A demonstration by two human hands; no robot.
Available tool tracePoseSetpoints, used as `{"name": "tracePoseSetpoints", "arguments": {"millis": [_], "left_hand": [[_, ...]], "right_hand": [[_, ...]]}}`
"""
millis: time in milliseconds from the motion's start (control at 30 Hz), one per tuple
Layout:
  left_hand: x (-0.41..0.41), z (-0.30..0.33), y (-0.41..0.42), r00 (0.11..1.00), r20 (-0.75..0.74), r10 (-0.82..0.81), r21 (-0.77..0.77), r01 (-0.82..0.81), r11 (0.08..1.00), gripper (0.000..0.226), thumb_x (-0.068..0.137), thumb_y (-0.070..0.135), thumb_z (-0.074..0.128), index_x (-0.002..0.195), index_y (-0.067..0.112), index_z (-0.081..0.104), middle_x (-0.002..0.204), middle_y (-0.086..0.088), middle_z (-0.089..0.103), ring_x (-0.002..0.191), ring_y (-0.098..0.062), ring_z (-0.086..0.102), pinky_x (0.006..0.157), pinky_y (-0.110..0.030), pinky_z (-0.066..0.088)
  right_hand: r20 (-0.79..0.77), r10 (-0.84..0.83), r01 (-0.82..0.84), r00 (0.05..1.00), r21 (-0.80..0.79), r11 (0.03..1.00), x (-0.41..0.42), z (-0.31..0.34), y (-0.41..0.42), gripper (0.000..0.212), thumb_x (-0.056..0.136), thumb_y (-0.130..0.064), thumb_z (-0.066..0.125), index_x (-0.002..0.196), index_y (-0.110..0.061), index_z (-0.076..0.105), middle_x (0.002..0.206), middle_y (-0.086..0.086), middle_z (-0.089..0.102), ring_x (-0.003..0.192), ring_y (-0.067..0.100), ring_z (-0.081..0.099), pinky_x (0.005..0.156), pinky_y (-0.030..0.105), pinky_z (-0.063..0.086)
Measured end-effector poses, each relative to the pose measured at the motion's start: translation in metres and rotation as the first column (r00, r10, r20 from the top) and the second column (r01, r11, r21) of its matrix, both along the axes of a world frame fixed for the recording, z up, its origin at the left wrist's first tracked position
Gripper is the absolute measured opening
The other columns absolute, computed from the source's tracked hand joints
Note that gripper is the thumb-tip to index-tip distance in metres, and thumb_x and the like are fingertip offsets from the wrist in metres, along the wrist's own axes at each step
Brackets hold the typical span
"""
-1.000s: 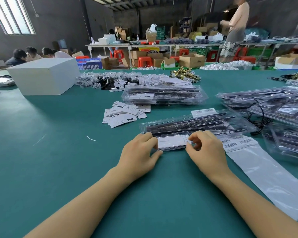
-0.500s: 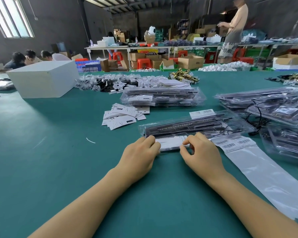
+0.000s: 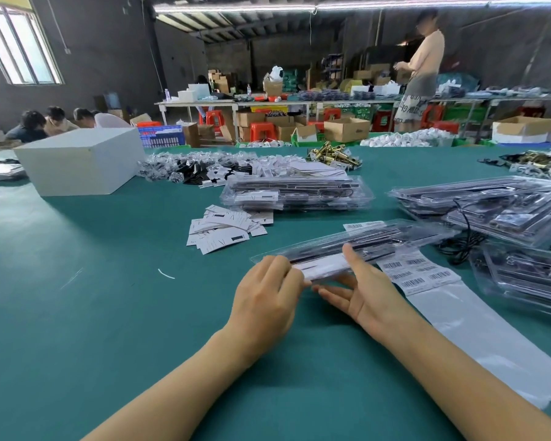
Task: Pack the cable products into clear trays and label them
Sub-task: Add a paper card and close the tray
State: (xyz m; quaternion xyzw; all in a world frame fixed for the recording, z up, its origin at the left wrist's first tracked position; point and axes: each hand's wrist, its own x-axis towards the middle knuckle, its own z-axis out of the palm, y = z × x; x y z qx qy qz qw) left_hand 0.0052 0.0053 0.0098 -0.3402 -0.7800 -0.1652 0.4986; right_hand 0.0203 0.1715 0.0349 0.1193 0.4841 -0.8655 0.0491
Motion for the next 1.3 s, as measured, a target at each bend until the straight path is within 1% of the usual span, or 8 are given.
{"name": "tracePoseSetpoints", "arguments": {"millis": [233, 467, 667, 933, 1100, 1200, 1267, 1300], "left_hand": [[0.003, 0.0, -0.003, 0.993, -0.086, -0.078, -0.056, 0.074, 0.996, 0.026, 0.088, 0.011, 0.063, 0.064, 0.005, 0.057, 0.068, -0.008, 0.052, 0.061, -0.026, 0.043, 0.053, -0.036, 0.039], [0.004, 0.002, -0.003, 0.991, -0.039, -0.124, 0.057, 0.126, 0.99, 0.024, 0.088, 0.021, 0.064, 0.068, 0.007, 0.064, 0.076, -0.002, 0.061, 0.072, -0.024, 0.053, 0.063, -0.032, 0.041], [0.01, 0.004, -0.006, 0.985, -0.16, -0.067, 0.126, 0.088, 0.988, 0.025, 0.085, 0.019, 0.059, 0.061, 0.01, 0.058, 0.073, 0.0, 0.06, 0.07, -0.02, 0.051, 0.064, -0.034, 0.033], [0.012, 0.002, -0.006, 0.969, -0.238, -0.072, 0.117, 0.102, 0.988, 0.007, 0.085, 0.02, 0.054, 0.081, 0.016, 0.049, 0.09, 0.003, 0.052, 0.082, -0.02, 0.045, 0.078, -0.032, 0.031], [0.004, -0.002, -0.006, 0.996, -0.092, 0.017, 0.2, 0.002, 0.98, 0.005, 0.087, 0.019, 0.057, 0.088, 0.018, 0.052, 0.103, 0.002, 0.05, 0.091, -0.022, 0.048, 0.086, -0.033, 0.032], [-0.003, -0.002, -0.005, 0.978, 0.201, 0.048, 0.399, -0.127, 0.908, 0.031, 0.083, 0.031, 0.062, 0.106, 0.013, 0.051, 0.115, -0.005, 0.043, 0.109, -0.022, 0.043, 0.099, -0.03, 0.029], [-0.007, 0.0, -0.008, 0.856, 0.502, -0.121, 0.519, -0.187, 0.834, 0.042, 0.082, 0.035, 0.071, 0.109, 0.01, 0.051, 0.115, -0.005, 0.048, 0.109, -0.019, 0.045, 0.095, -0.021, 0.036], [-0.008, 0.002, -0.009, 0.728, 0.634, -0.263, 0.575, -0.216, 0.789, 0.036, 0.083, 0.035, 0.072, 0.105, 0.012, 0.054, 0.11, -0.004, 0.054, 0.103, -0.017, 0.052, 0.088, -0.016, 0.041]], "right_hand": [[-0.108, 0.055, -0.049, 0.993, 0.056, 0.997, -0.003, -0.003, 0.005, 0.026, 0.095, -0.021, 0.055, 0.113, -0.003, 0.05, 0.086, 0.017, 0.069, 0.061, 0.026, 0.069, 0.049, 0.028, 0.055], [-0.126, 0.135, -0.132, 0.983, 0.033, 0.991, -0.008, -0.006, 0.012, 0.017, 0.096, -0.018, 0.051, 0.087, -0.006, 0.059, 0.076, 0.012, 0.071, 0.055, 0.02, 0.067, 0.046, 0.025, 0.053], [-0.167, 0.269, -0.286, 0.949, -0.084, 0.955, -0.005, -0.007, -0.001, 0.02, 0.085, -0.023, 0.057, 0.094, -0.005, 0.061, 0.081, 0.009, 0.07, 0.058, 0.018, 0.066, 0.052, 0.026, 0.056], [-0.321, 0.339, -0.394, 0.884, -0.123, 0.911, -0.007, -0.006, 0.005, 0.024, 0.092, -0.025, 0.053, 0.109, -0.01, 0.061, 0.102, 0.011, 0.07, 0.064, 0.016, 0.065, 0.059, 0.026, 0.056], [-0.354, 0.266, -0.28, 0.897, 0.013, 0.96, -0.014, 0.002, 0.018, 0.018, 0.087, -0.024, 0.059, 0.102, -0.019, 0.069, 0.106, 0.013, 0.07, 0.066, 0.019, 0.068, 0.051, 0.023, 0.054], [-0.293, 0.169, -0.17, 0.941, 0.023, 0.985, -0.017, 0.002, 0.022, 0.025, 0.082, -0.024, 0.063, 0.103, -0.011, 0.063, 0.106, 0.016, 0.069, 0.062, 0.02, 0.067, 0.047, 0.022, 0.053], [-0.249, 0.106, -0.111, 0.963, -0.004, 0.994, -0.018, -0.002, 0.023, 0.025, 0.08, -0.022, 0.064, 0.101, -0.01, 0.059, 0.102, 0.016, 0.069, 0.058, 0.02, 0.067, 0.044, 0.022, 0.053], [-0.228, 0.083, -0.089, 0.97, -0.017, 0.996, -0.018, -0.005, 0.022, 0.026, 0.078, -0.021, 0.064, 0.101, -0.01, 0.056, 0.101, 0.016, 0.069, 0.057, 0.022, 0.067, 0.043, 0.023, 0.053]]}}
